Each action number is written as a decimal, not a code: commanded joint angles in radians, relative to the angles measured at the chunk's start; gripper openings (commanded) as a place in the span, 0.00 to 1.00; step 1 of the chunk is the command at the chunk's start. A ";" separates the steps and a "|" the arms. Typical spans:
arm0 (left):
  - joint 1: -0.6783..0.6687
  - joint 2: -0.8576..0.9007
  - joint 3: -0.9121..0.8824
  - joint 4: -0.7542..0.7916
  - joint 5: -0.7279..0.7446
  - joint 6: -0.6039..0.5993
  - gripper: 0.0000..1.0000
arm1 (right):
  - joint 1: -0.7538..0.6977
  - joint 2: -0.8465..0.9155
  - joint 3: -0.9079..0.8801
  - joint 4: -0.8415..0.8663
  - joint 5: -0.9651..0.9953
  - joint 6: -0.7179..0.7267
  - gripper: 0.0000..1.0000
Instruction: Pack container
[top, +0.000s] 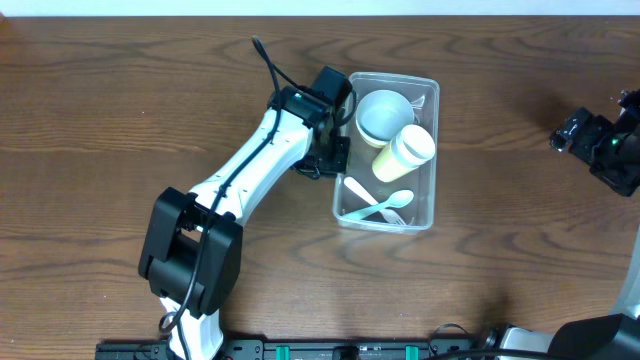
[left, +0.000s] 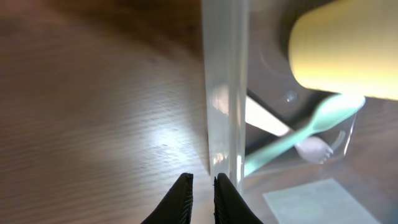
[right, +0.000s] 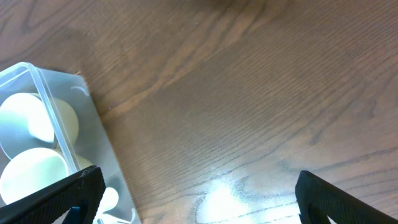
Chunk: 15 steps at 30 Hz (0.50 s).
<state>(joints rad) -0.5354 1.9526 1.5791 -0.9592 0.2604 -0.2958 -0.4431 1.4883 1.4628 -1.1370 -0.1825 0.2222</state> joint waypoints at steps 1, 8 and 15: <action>-0.040 0.008 -0.005 0.014 0.069 -0.034 0.15 | -0.005 0.004 0.001 0.000 0.003 -0.014 0.99; -0.079 0.007 -0.005 0.047 0.062 -0.057 0.15 | -0.005 0.005 0.001 0.000 0.002 -0.014 0.99; -0.007 -0.072 0.011 -0.053 -0.056 0.053 0.24 | -0.005 0.004 0.001 0.000 0.003 -0.014 0.99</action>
<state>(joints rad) -0.5838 1.9476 1.5787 -0.9890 0.2680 -0.3119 -0.4431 1.4883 1.4628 -1.1370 -0.1825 0.2222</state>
